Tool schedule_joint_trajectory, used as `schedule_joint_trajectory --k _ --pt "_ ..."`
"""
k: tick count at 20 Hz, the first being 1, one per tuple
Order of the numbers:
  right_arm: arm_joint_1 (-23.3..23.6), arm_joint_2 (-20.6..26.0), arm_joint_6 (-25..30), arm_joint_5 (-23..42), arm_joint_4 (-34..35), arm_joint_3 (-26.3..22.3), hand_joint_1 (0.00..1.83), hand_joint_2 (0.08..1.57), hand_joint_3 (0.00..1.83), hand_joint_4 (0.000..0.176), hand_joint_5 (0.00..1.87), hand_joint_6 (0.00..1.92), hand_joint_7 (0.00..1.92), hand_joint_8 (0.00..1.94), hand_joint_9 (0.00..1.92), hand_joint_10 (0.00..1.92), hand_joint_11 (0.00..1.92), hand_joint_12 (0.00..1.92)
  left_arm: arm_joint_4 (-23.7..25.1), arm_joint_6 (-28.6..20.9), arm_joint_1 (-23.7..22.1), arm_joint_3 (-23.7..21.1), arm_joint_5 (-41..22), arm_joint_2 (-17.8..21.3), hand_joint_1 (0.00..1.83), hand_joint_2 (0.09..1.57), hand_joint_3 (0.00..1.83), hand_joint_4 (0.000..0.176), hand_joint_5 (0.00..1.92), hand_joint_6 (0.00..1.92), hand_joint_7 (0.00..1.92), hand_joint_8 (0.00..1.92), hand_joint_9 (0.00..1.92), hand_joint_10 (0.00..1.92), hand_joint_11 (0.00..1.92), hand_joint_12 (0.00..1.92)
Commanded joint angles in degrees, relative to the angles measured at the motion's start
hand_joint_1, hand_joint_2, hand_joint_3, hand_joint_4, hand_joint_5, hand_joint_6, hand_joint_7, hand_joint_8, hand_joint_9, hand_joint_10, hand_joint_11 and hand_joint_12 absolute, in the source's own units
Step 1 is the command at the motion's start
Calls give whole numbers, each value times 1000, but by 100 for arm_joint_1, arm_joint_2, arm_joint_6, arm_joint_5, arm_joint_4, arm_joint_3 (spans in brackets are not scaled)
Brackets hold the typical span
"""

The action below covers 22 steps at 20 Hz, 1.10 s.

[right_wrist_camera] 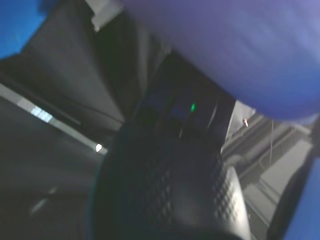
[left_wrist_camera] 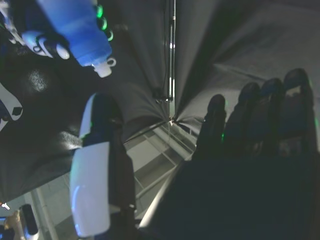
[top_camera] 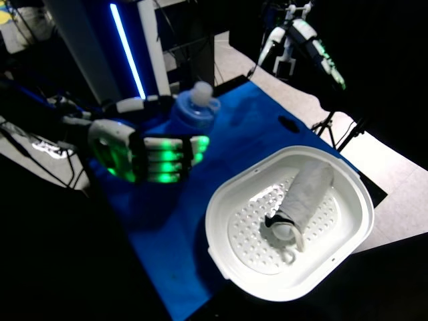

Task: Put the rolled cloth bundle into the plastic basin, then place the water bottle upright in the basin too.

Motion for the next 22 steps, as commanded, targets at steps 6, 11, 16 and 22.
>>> schedule_joint_trajectory --k 6,11,16,22 --pt "65 108 124 809 -228 -8 1356 1177 2 69 540 1899 715 1941 957 1921 1129 1921 6 -88 26 -22 -765 -44 598 875 0 176 136 3 67 0 0 0 0 0" --pt "87 244 124 925 -396 -38 1376 1137 0 20 593 1842 868 1941 1061 1921 1126 1921 5 -90 27 -21 -763 -56 618 876 0 176 149 5 68 0 0 0 0 0" --pt "686 670 120 1033 -762 -37 1454 1145 2 23 723 1921 935 1941 1112 1921 1226 1921 -5 -92 30 -24 -756 -65 628 867 0 176 166 7 75 3 0 0 0 0" --pt "1354 706 104 964 -828 324 1526 1185 3 144 739 1921 954 1941 1138 1921 1220 1921 -6 -99 28 -14 -726 -90 606 875 2 176 161 0 47 1 0 0 0 0"
